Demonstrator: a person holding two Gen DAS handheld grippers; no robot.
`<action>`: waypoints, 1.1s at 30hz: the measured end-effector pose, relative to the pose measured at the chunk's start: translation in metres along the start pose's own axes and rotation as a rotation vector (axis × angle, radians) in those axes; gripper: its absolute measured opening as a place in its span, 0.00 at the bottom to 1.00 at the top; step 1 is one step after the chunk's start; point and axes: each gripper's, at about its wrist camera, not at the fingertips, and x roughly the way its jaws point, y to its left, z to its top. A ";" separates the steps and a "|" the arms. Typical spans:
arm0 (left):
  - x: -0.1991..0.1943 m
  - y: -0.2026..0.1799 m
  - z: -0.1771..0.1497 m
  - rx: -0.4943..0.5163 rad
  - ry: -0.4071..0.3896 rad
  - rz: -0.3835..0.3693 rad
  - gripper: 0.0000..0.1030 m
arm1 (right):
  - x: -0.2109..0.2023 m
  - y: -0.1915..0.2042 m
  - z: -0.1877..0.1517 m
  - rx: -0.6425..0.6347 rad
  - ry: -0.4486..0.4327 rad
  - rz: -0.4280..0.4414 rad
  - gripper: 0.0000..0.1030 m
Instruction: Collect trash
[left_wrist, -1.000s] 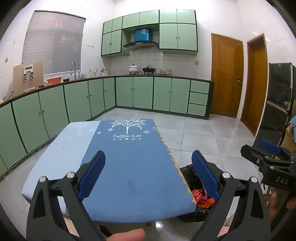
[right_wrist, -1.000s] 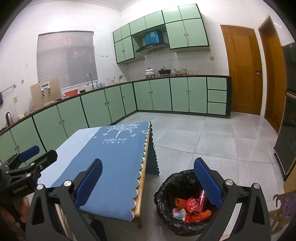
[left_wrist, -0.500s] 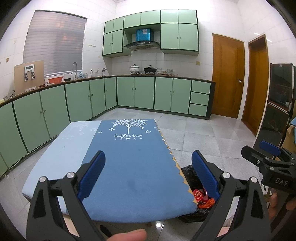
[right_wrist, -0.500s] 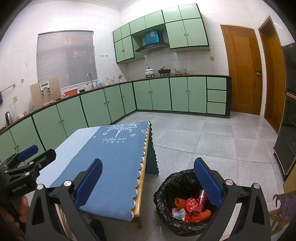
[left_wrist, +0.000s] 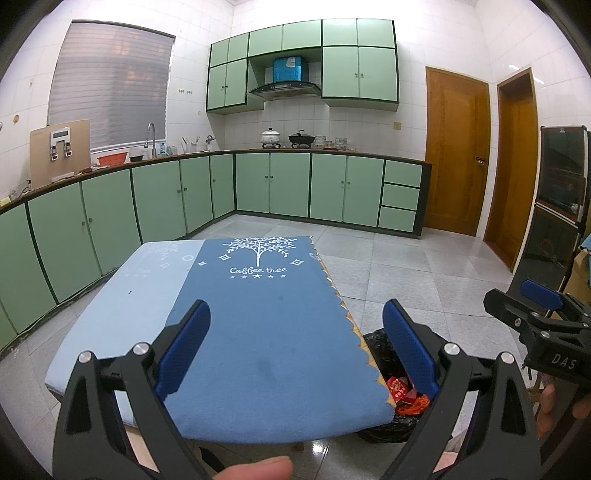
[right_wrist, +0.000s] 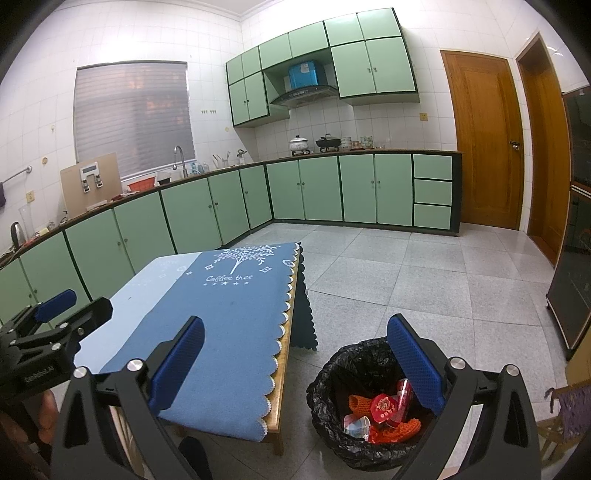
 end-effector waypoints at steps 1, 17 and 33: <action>0.000 -0.001 0.000 0.000 0.000 0.000 0.89 | 0.000 0.000 0.000 0.000 0.000 0.000 0.94; 0.000 0.001 -0.001 -0.005 0.001 0.003 0.89 | 0.000 0.001 -0.001 -0.002 0.001 -0.001 0.94; 0.000 0.001 -0.001 -0.007 0.004 0.009 0.89 | 0.001 -0.001 0.001 -0.002 0.005 -0.002 0.94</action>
